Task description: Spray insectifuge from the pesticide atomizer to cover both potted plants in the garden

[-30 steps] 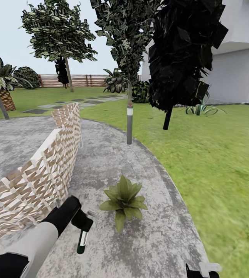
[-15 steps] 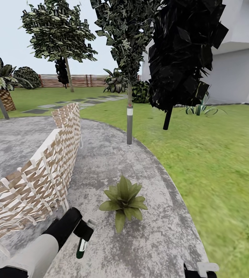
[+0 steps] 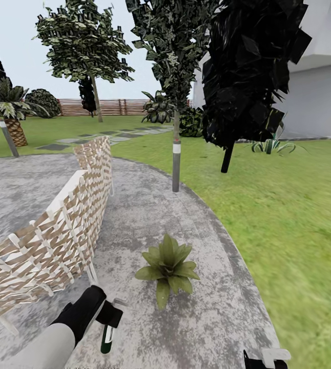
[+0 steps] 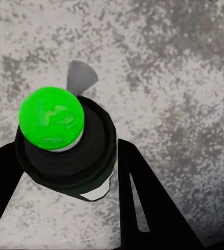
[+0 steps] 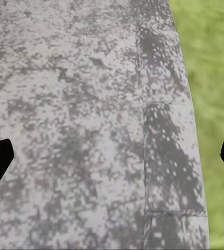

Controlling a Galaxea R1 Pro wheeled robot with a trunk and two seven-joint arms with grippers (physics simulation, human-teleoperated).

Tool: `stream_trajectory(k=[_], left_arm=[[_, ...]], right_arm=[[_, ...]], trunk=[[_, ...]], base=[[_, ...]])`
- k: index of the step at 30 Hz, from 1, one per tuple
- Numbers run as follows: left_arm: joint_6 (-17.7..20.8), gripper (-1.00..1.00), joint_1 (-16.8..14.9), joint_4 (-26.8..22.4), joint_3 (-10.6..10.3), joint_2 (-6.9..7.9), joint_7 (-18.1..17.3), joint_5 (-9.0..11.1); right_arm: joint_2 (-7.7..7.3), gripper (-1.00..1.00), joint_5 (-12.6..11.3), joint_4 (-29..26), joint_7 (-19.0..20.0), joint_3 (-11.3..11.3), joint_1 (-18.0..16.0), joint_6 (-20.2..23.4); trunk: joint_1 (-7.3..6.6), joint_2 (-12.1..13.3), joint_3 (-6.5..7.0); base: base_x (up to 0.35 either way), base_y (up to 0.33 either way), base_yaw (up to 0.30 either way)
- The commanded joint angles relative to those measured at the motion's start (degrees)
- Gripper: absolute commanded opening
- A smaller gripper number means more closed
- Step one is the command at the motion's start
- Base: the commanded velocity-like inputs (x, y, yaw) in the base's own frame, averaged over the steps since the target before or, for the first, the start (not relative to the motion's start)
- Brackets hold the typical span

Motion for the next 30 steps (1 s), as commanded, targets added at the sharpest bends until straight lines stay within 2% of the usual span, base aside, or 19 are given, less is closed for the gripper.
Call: stream_trajectory(k=[1,8,12,18,21,30], left_arm=[[0.1,-1.00,0.0,-0.1,-0.1,0.00,-0.4,-0.6],[0.0,-1.00,0.0,-0.1,-0.1,-0.09,-0.3,-0.5],[0.1,-1.00,0.0,-0.2,-0.1,-0.06,-0.3,-0.5],[0.1,-1.00,0.0,-0.3,-0.1,0.12,-0.3,-0.7],[0.1,-1.00,0.0,-0.3,-0.1,0.67,-0.3,-0.8],[0.1,-1.00,0.0,-0.3,0.0,0.53,-0.1,-0.7]], right_arm=[[-0.02,1.00,0.6,0.1,-0.3,-0.3,0.0,-0.2],[-0.09,1.00,0.6,0.0,-0.3,-0.4,0.0,-0.2],[-0.11,1.00,0.6,0.0,-0.3,-0.4,0.0,-0.2],[-0.05,1.00,0.6,0.0,-0.3,-0.4,0.0,-0.2],[-0.02,1.00,0.6,0.0,-0.2,-0.4,0.0,-0.2],[-0.02,1.00,0.6,0.1,-0.2,-0.3,0.0,-0.2]], trunk=[[-0.01,0.0,-0.05],[-0.01,0.0,-0.05],[-0.01,0.0,-0.05],[-0.01,0.0,-0.05],[-0.01,0.0,-0.05],[-0.01,0.0,-0.05]], base=[[0.124,0.000,0.116],[0.277,-0.102,0.015],[0.054,-0.217,0.000],[0.002,-0.023,0.000],[0.000,-0.001,0.012],[0.031,0.000,0.219]])
